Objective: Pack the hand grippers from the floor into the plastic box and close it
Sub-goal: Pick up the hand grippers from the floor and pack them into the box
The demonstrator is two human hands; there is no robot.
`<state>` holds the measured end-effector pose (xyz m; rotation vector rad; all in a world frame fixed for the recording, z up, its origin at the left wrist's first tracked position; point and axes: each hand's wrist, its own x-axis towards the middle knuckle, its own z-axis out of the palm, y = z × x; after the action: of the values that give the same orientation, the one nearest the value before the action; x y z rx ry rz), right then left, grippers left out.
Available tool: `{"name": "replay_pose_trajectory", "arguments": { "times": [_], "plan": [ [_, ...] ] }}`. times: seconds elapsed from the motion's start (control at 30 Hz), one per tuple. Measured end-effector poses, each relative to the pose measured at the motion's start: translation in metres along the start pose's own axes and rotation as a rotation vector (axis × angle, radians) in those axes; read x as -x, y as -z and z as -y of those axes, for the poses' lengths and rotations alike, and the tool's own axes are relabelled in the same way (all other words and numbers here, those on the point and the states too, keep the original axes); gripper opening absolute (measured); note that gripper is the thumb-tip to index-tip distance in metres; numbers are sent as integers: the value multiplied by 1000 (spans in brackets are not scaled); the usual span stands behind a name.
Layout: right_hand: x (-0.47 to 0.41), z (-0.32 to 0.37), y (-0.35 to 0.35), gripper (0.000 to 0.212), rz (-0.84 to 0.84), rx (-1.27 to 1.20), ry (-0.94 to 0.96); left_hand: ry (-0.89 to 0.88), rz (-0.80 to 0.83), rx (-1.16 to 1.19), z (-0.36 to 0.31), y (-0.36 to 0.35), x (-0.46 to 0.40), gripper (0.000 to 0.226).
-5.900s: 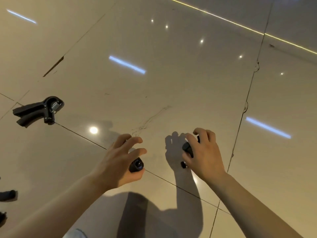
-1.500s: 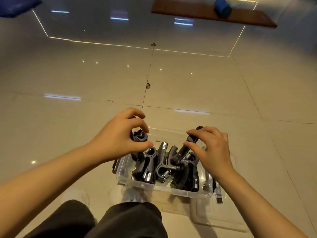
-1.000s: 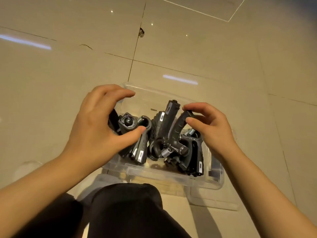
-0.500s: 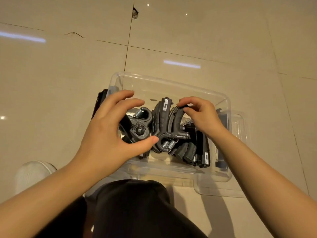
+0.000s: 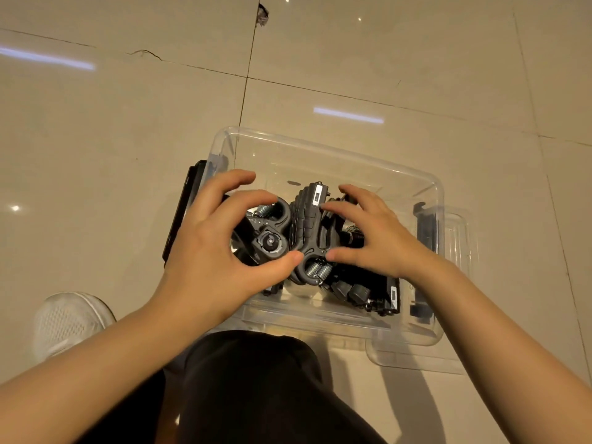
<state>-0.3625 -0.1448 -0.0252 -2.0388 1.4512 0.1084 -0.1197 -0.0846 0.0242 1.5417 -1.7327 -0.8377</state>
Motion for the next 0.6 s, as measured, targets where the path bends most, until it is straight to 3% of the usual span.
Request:
{"name": "replay_pose_trajectory", "arguments": {
  "times": [0.1,0.3,0.4,0.5,0.6],
  "plan": [
    [4,3,-7,84,31,125,7,-13,-21,0,1,1,0,54],
    [4,7,-4,67,-117,140,-12,-55,-83,-6,1,7,5,58],
    [13,30,10,61,-150,-136,108,-73,-107,1,0,9,4,63],
    [17,64,25,53,-66,-376,328,-60,-114,63,-6,7,2,67],
    [15,85,34,45,8,-483,431,-85,-154,116,-12,9,2,71]
  ]
}}
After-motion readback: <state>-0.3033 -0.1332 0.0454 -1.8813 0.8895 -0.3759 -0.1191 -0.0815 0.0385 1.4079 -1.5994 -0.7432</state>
